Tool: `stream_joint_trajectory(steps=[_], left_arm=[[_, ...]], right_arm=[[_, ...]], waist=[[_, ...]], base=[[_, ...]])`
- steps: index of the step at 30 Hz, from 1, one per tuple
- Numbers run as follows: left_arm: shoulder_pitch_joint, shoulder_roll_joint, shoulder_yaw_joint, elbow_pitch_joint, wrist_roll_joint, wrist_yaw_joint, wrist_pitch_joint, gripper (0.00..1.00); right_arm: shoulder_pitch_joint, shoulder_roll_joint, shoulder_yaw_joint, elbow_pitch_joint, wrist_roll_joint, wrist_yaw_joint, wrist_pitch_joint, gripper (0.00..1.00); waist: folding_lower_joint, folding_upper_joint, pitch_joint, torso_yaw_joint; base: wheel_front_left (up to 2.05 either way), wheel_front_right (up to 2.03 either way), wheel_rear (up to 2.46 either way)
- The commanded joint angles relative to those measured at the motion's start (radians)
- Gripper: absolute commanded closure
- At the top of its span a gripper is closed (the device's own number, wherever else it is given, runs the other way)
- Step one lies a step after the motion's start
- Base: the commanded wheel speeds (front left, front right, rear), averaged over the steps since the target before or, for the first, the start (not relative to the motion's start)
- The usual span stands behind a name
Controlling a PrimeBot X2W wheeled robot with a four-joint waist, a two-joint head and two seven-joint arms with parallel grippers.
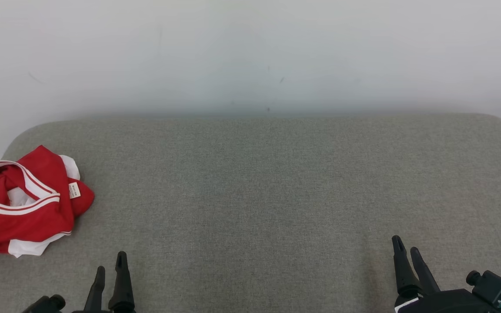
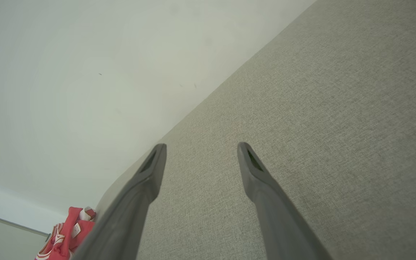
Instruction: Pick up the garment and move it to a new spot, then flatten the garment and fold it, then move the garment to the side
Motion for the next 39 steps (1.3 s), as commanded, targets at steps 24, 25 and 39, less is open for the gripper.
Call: stream_joint_trajectory(steps=[24, 25, 39], left_arm=[[0.029, 0.011, -0.011, -0.016, 0.323, 0.007, -0.073, 0.0], [0.031, 0.013, -0.012, -0.011, 0.346, 0.006, -0.076, 0.0], [0.038, 0.014, -0.014, 0.0, 0.476, 0.008, -0.109, 0.0]], right_arm=[[0.037, -0.002, -0.007, -0.042, -0.308, 0.004, -0.019, 0.0], [0.04, -0.002, -0.008, -0.042, -0.327, 0.004, -0.022, 0.0], [0.064, -0.002, -0.021, -0.051, -0.481, 0.004, -0.021, 0.0]], waist=[[-0.0001, 0.0, -0.009, 0.009], [-0.0001, 0.0, -0.011, 0.01], [-0.0001, 0.0, -0.017, 0.01]], base=[[0.0, 0.0, 0.0], [0.0, 0.0, 0.0], [0.0, 0.0, 0.0]])
